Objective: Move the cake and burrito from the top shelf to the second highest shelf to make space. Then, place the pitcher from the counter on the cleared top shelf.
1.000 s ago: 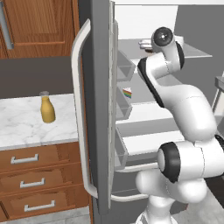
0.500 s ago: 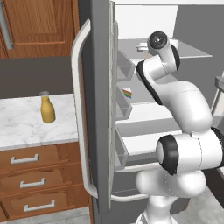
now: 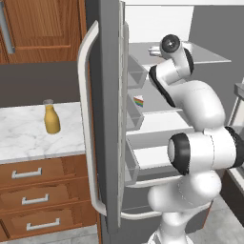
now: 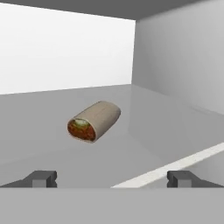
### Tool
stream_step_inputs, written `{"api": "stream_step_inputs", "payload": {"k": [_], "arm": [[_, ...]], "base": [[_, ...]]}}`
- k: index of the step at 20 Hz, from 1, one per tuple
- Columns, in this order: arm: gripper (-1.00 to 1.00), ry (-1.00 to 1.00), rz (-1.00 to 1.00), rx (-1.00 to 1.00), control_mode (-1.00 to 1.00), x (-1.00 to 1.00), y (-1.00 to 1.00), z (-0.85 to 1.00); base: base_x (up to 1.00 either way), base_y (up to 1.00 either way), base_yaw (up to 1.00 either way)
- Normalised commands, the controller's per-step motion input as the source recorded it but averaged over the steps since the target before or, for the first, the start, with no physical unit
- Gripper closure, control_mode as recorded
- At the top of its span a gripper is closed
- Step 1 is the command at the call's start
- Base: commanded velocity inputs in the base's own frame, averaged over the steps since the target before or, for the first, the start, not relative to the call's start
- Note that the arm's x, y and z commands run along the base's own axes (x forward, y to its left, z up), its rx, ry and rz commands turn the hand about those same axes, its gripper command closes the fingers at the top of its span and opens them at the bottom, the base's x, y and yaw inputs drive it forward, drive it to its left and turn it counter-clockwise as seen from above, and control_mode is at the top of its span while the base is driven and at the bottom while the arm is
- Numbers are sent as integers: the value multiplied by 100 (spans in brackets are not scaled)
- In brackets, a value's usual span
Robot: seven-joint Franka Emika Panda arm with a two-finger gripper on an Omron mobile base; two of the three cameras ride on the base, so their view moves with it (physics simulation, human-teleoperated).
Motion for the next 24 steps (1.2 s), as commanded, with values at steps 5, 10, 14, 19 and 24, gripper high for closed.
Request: {"api": "stream_step_inputs", "payload": {"k": [5,10,14,19,24], "arm": [[-100,5,-2,4,-100,49,-11,0],[-100,9,-3,4,-100,49,0,0],[-100,8,-3,5,-100,44,0,0],[-100,1,-1,2,-100,42,-7,-1],[-100,0,-1,0,-100,32,-8,-20]], "base": [[0,0,0],[0,0,0],[0,0,0],[0,0,0],[0,0,0]]}}
